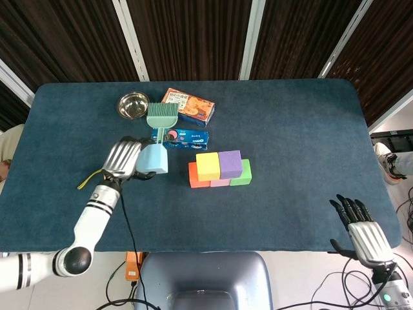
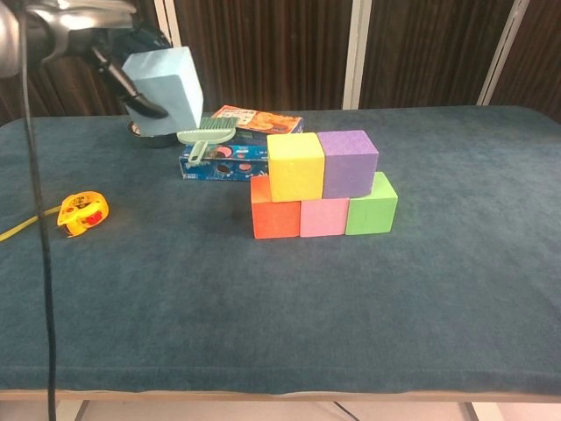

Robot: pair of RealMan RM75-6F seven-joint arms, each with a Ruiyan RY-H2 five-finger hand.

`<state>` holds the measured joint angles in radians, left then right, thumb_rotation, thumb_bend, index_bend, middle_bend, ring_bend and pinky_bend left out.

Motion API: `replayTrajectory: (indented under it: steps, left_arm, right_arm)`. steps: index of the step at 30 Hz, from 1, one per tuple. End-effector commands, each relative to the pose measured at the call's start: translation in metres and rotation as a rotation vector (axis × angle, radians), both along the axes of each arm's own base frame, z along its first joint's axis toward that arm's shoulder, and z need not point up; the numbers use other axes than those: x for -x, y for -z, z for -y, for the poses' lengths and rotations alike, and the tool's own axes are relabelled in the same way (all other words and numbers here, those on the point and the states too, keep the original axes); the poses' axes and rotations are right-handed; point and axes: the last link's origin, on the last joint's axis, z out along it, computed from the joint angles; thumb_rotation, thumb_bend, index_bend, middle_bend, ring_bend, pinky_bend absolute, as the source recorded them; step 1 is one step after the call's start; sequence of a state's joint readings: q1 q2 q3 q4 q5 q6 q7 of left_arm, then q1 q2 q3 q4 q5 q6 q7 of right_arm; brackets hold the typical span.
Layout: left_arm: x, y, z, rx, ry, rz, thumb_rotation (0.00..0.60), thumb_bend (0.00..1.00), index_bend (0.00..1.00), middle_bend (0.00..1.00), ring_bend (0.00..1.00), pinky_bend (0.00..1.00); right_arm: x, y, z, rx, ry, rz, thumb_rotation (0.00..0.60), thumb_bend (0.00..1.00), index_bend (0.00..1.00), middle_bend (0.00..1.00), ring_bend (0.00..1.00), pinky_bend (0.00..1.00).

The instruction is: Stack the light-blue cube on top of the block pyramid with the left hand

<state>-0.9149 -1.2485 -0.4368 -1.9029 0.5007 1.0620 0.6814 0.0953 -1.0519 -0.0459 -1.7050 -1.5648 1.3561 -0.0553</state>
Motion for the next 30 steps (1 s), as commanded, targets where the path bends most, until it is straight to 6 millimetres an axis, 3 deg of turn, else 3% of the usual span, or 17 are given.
replayTrajectory:
  steps: [1, 10, 16, 25, 30]
  left_arm:
    - [-0.089, 0.006, -0.007, 0.020, 0.064, -0.106, 0.600, 0.57, 0.71, 0.48, 0.36, 0.23]
    - [-0.133, 0.038, -0.018, 0.095, 0.041, -0.093, 0.600, 0.57, 0.71, 0.48, 0.36, 0.23]
    - [-0.135, 0.054, -0.034, 0.108, -0.009, -0.080, 0.600, 0.56, 0.71, 0.48, 0.36, 0.23]
    - [-0.136, 0.059, -0.040, 0.135, -0.048, -0.001, 0.600, 0.36, 0.71, 0.48, 0.35, 0.23]
    - [-0.133, 0.069, -0.044, 0.150, -0.051, 0.057, 0.600, 0.32, 0.71, 0.48, 0.35, 0.23]
  right_arm:
    - [0.002, -0.002, 0.003, -0.008, 0.006, 0.003, 0.600, 0.21, 0.00, 0.00, 0.00, 0.00]
    - [0.009, -0.012, 0.005, 0.000, 0.037, 0.041, 0.600, 0.21, 0.00, 0.00, 0.00, 0.00]
    - [0.013, -0.016, 0.004, 0.003, 0.045, 0.042, 0.600, 0.21, 0.00, 0.00, 0.00, 0.00]
    - [0.015, -0.019, 0.004, 0.010, 0.048, 0.049, 0.600, 0.21, 0.00, 0.00, 0.00, 0.00]
    - [0.014, -0.018, 0.004, 0.004, 0.044, 0.046, 0.600, 0.21, 0.00, 0.00, 0.00, 0.00]
